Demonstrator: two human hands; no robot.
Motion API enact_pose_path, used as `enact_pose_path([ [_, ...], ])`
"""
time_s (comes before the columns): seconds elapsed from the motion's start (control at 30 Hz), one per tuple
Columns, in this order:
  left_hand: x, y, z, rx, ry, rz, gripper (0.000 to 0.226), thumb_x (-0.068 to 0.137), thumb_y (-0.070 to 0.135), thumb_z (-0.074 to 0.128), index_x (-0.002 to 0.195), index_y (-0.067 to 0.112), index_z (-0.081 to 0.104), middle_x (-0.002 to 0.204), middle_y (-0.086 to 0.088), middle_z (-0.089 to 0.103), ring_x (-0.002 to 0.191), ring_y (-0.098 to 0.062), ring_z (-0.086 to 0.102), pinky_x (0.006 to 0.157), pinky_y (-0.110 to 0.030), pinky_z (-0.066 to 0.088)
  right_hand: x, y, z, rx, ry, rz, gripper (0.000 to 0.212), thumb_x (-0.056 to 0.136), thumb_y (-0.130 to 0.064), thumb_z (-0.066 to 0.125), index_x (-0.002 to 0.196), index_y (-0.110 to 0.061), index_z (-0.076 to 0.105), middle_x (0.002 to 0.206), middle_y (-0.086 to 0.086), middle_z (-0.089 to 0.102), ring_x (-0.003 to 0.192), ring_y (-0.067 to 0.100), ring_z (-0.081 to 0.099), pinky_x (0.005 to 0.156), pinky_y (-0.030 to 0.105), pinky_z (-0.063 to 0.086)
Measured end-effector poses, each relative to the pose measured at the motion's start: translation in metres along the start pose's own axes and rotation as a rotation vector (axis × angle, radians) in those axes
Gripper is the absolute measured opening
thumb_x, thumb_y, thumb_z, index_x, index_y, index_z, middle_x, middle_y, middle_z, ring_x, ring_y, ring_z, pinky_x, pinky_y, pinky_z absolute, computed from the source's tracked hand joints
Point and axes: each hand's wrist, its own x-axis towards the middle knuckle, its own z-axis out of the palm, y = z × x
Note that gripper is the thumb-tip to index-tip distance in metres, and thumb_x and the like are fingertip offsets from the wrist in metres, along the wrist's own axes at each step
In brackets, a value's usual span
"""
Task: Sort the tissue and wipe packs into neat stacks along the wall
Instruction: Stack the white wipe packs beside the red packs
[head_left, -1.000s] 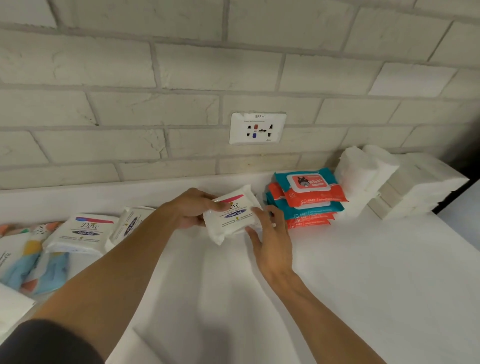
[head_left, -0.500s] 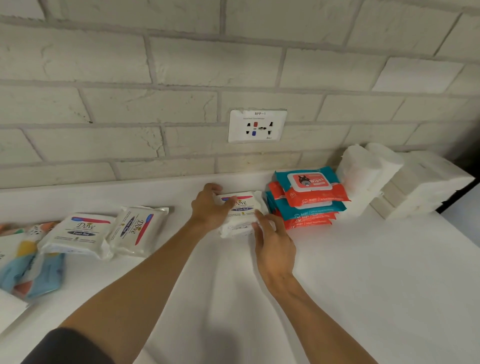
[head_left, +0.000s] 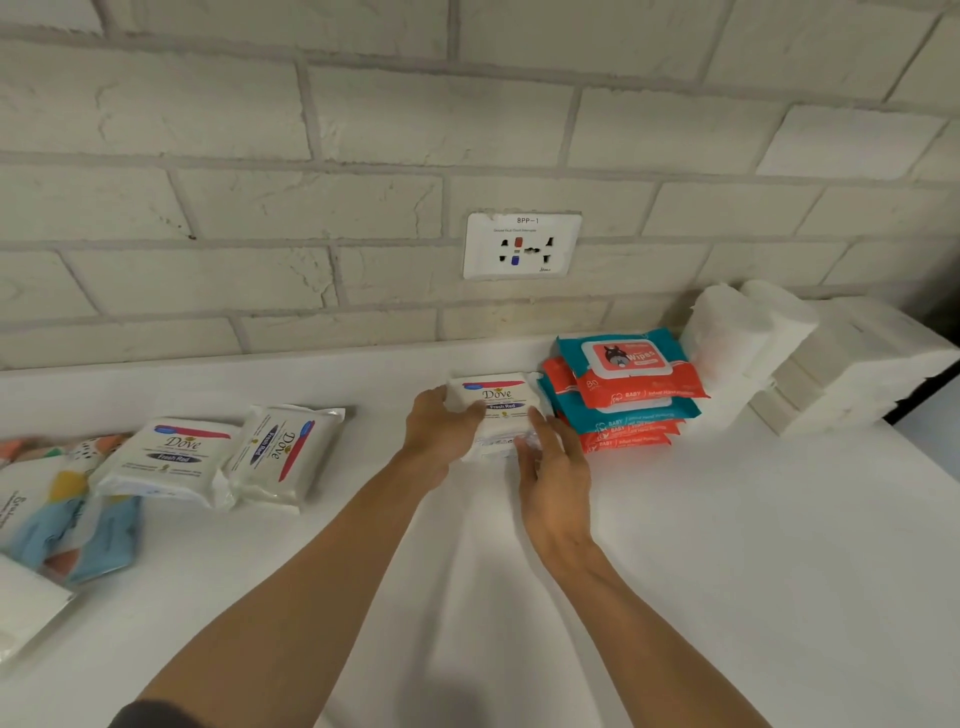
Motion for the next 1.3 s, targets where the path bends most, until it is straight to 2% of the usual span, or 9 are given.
enact_pose_path([
  [0.1, 0.001, -0.001, 0.000, 0.005, -0.014, 0.003, 0.036, 0.084, 0.023, 0.072, 0.118, 0.014, 0.066, 0.110, -0.007, 0.072, 0.094, -0.025, 0.071, 0.081, -0.046, 0.060, 0.000, 0.005, 0.001, -0.020, 0.010, -0.047, 0.046, 0.099, -0.025, 0.048, 0.145, -0.019, 0.043, 0.152, 0.000, 0.037, 0.140, 0.013, 0.033, 0.110, 0.015, 0.022],
  [0.2, -0.004, -0.001, -0.003, 0.009, -0.025, -0.002, 0.046, 0.085, 0.027, 0.069, 0.128, 0.014, 0.059, 0.118, -0.008, 0.069, 0.098, -0.026, 0.069, 0.083, -0.044, 0.059, 0.000, 0.003, 0.003, 0.029, 0.052, 0.034, 0.045, 0.099, -0.023, 0.051, 0.144, -0.022, 0.044, 0.150, 0.002, 0.039, 0.128, 0.011, 0.046, 0.098, 0.012, 0.040],
  [0.3, -0.013, 0.003, -0.013, -0.003, 0.012, -0.021, 0.054, 0.090, 0.027, 0.064, 0.139, 0.012, 0.047, 0.120, -0.008, 0.066, 0.100, -0.026, 0.067, 0.089, -0.043, 0.057, -0.004, -0.003, 0.002, -0.139, 0.134, -0.013, 0.046, 0.096, -0.024, 0.056, 0.141, -0.023, 0.048, 0.151, 0.007, 0.038, 0.121, 0.025, 0.057, 0.090, 0.037, 0.057],
  [0.37, -0.019, 0.007, -0.026, 0.008, 0.046, -0.023, 0.057, 0.089, 0.027, 0.063, 0.141, 0.013, 0.044, 0.118, -0.006, 0.066, 0.091, -0.022, 0.066, 0.090, -0.042, 0.056, -0.007, -0.011, -0.002, -0.177, 0.164, -0.014, 0.044, 0.095, -0.026, 0.058, 0.138, -0.024, 0.052, 0.149, 0.008, 0.039, 0.115, 0.027, 0.059, 0.084, 0.039, 0.058],
  [0.6, -0.061, 0.004, -0.097, 0.013, 0.124, 0.105, 0.032, 0.084, 0.023, 0.066, 0.115, 0.023, 0.062, 0.104, -0.002, 0.070, 0.094, -0.019, 0.069, 0.086, -0.044, 0.058, -0.028, -0.055, 0.010, 0.061, 0.131, -0.114, 0.021, 0.090, -0.011, 0.064, 0.110, -0.013, 0.068, 0.126, 0.008, 0.062, 0.104, 0.025, 0.064, 0.076, 0.037, 0.060],
  [0.77, -0.090, -0.003, -0.154, 0.162, 0.210, 0.179, 0.020, 0.087, 0.014, 0.062, 0.106, 0.020, 0.067, 0.103, 0.001, 0.071, 0.085, -0.014, 0.067, 0.065, -0.023, 0.053, -0.053, -0.104, 0.034, 0.291, -0.078, 0.010, 0.013, 0.088, -0.011, 0.063, 0.097, -0.020, 0.067, 0.089, -0.003, 0.068, 0.062, 0.003, 0.060, 0.063, 0.012, 0.048],
  [0.93, -0.109, -0.007, -0.213, 0.354, 0.199, 0.188, 0.024, 0.087, 0.011, 0.062, 0.110, 0.019, 0.063, 0.113, 0.003, 0.068, 0.099, -0.016, 0.063, 0.087, -0.026, 0.050, -0.069, -0.137, 0.059, 0.410, -0.218, 0.215, 0.013, 0.090, -0.017, 0.062, 0.101, -0.021, 0.068, 0.087, -0.006, 0.065, 0.072, 0.011, 0.062, 0.052, 0.009, 0.043],
  [1.07, -0.112, -0.004, -0.247, 0.485, 0.186, 0.218, 0.027, 0.089, 0.011, 0.061, 0.116, 0.013, 0.062, 0.111, 0.004, 0.063, 0.101, -0.013, 0.059, 0.084, -0.020, 0.041, -0.075, -0.158, 0.075, 0.427, -0.283, 0.337, 0.019, 0.091, -0.024, 0.059, 0.109, -0.022, 0.062, 0.087, -0.012, 0.061, 0.074, 0.005, 0.059, 0.060, 0.017, 0.046],
  [1.3, -0.101, -0.006, -0.262, 0.488, 0.072, 0.177, 0.035, 0.088, 0.016, 0.064, 0.123, 0.018, 0.061, 0.122, 0.000, 0.064, 0.110, -0.018, 0.061, 0.090, -0.021, 0.041, -0.063, -0.178, 0.102, 0.427, -0.270, 0.534, 0.037, 0.089, -0.030, 0.060, 0.122, -0.018, 0.051, 0.106, 0.002, 0.057, 0.077, 0.009, 0.055, 0.083, 0.036, 0.056],
])
